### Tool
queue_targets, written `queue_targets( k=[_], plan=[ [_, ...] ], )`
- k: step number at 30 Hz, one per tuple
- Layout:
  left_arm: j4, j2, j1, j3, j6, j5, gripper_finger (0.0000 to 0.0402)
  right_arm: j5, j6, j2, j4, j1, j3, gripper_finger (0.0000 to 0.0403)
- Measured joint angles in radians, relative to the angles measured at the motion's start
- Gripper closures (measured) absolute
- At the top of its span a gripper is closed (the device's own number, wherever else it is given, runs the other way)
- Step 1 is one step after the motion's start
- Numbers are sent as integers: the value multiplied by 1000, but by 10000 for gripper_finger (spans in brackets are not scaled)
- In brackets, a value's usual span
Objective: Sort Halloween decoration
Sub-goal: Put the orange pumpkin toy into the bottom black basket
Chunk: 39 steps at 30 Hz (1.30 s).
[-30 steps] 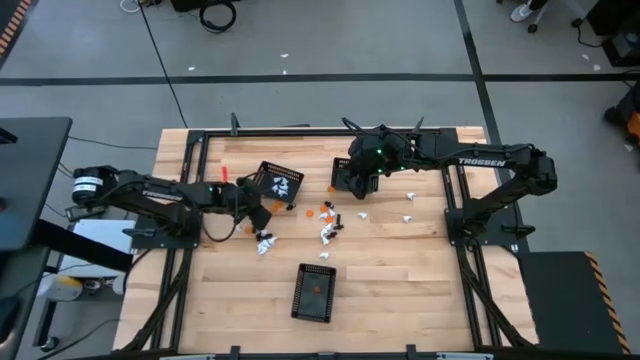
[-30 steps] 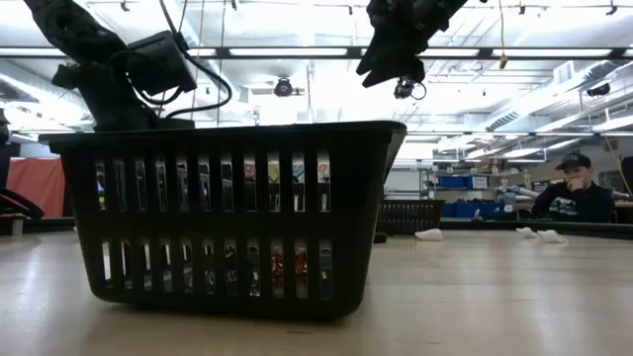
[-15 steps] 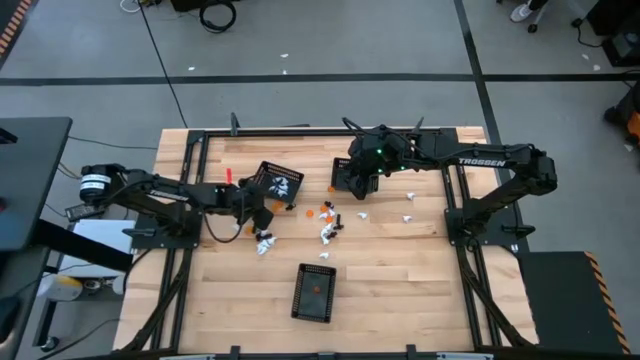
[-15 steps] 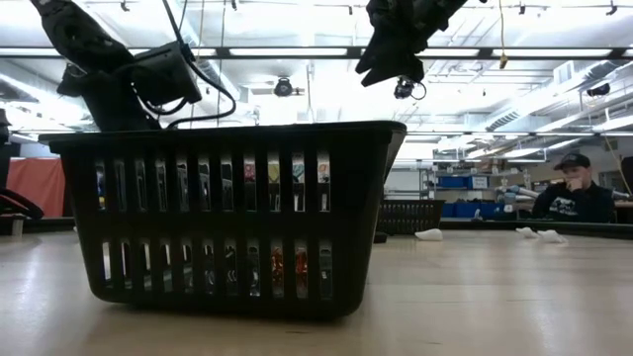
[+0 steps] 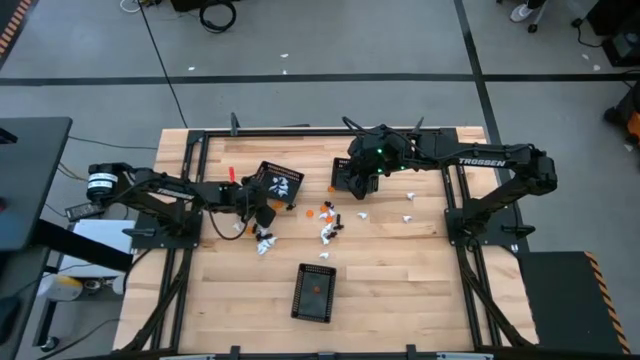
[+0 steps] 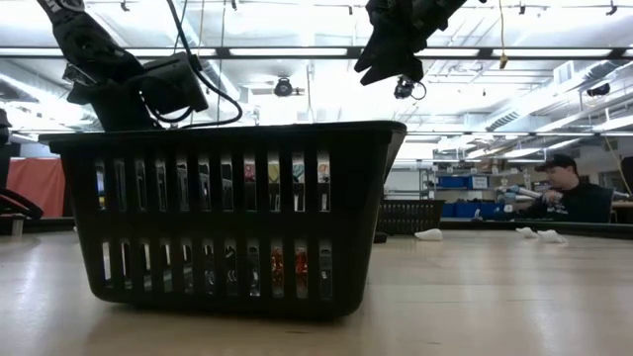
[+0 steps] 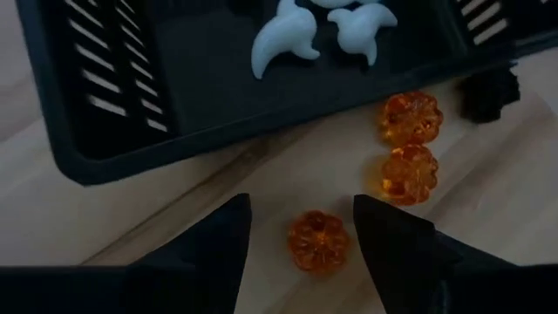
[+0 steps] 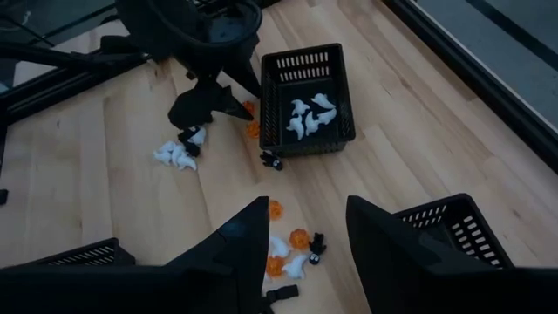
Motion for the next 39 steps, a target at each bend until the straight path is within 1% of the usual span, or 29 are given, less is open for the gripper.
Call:
queue_targets(
  k=[7,14,22,25,29,33,39],
  plan=[
    [-8,5,-1,-1,37,11,212,0,0,0,7,0,0,243],
    [-14,31,-21,1,86,14,214,1,0,0,15,0,0,243],
    [-21,46,-34,6,98,13,218,2,6,0,20,0,0,243],
    [-37,48,-34,18,122,24,232,5,6,0,19,0,0,243],
    [-52,50,-35,40,162,43,263,5,6,0,19,0,0,243],
    [-55,50,-36,45,164,48,290,5,6,0,19,0,0,243],
    [-63,40,-36,46,127,56,301,5,5,0,18,0,0,243]
  ],
)
